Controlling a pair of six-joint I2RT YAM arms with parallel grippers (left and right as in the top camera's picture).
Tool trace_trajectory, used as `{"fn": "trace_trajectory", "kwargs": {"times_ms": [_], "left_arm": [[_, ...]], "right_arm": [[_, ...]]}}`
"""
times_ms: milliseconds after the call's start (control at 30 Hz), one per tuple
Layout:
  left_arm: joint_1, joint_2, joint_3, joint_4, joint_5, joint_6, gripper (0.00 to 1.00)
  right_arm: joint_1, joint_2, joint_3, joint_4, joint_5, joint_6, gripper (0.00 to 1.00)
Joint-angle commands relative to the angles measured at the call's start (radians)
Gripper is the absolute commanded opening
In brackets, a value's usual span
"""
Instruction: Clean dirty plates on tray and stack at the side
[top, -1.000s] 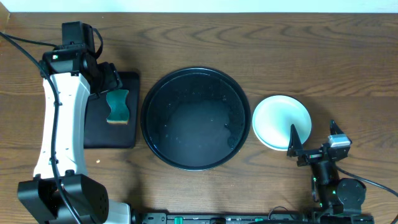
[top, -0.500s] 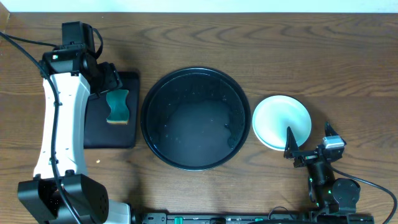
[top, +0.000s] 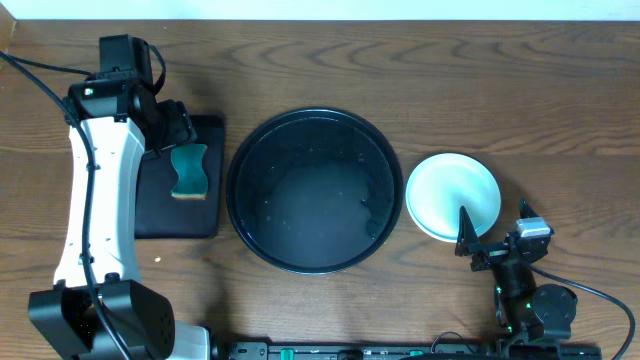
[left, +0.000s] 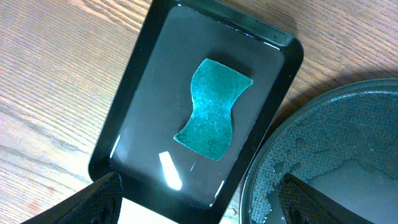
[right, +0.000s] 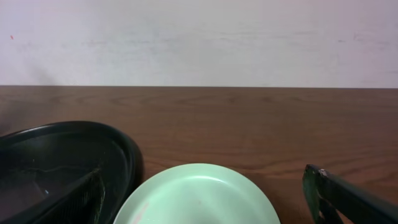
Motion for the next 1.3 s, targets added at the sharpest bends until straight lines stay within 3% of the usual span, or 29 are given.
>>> {"fn": "trace_trajectory", "kwargs": {"times_ms": [0,733,900,1067,1267], "left_arm": [[0.006,0.007,0.007,-0.003,-0.001,-0.009,0.81],[0.006,0.007,0.006,-0.003,-0.001,-0.009,0.80],[0.003,-0.061,0.001,0.010,-0.005,-0.005,0.80],[-0.013,-0.229,-0.124,0.220,-0.005,-0.005,0.80],[-0.074,-0.563,-0.481,0.552,-0.005,-0.001,0.80]], "right_arm": [[0.010,-0.007,-0.002,-0.003,-0.005,-0.006,0.99],[0.010,-0.007,-0.002,-0.003,-0.005,-0.006,0.99],[0.010,-0.007,-0.002,-0.003,-0.005,-0.006,0.99],[0.010,-0.007,-0.002,-0.003,-0.005,-0.006,0.99],[0.010,-0.007,-0.002,-0.003,-0.005,-0.006,0.99]]}}
